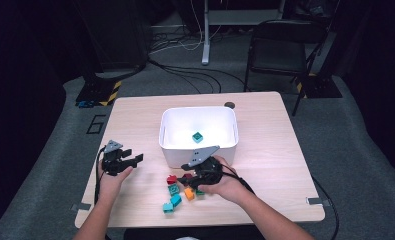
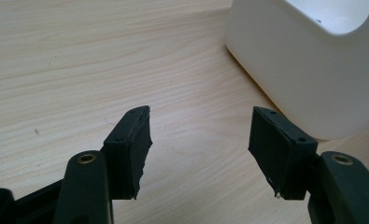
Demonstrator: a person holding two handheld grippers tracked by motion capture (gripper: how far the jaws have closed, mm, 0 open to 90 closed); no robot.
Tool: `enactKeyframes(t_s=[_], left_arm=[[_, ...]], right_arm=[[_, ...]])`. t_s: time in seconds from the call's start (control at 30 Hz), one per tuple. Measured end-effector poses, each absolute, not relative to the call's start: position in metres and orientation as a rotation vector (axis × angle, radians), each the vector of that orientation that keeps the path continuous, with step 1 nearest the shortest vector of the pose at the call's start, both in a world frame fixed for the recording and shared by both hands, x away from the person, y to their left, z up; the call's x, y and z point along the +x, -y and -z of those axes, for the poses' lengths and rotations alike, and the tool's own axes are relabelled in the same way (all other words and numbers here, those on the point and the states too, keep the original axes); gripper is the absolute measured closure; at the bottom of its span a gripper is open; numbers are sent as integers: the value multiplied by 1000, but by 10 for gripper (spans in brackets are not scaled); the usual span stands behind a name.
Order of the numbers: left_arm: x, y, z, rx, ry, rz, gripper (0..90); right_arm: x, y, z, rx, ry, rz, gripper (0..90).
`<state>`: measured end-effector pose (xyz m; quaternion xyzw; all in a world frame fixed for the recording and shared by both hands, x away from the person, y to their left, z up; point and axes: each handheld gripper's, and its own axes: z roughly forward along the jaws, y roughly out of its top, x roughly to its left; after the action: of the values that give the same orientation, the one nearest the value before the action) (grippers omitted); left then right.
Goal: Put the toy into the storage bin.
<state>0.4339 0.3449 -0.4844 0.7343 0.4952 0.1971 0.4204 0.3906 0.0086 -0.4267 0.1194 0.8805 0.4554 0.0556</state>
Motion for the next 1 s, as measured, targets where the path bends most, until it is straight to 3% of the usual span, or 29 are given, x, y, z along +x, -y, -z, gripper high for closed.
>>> enactKeyframes(t_s=[1.0], left_arm=[[433, -344, 487, 1849, -1253, -493, 385]], right_arm=[[363, -42, 491, 230, -2790, -1415, 499]])
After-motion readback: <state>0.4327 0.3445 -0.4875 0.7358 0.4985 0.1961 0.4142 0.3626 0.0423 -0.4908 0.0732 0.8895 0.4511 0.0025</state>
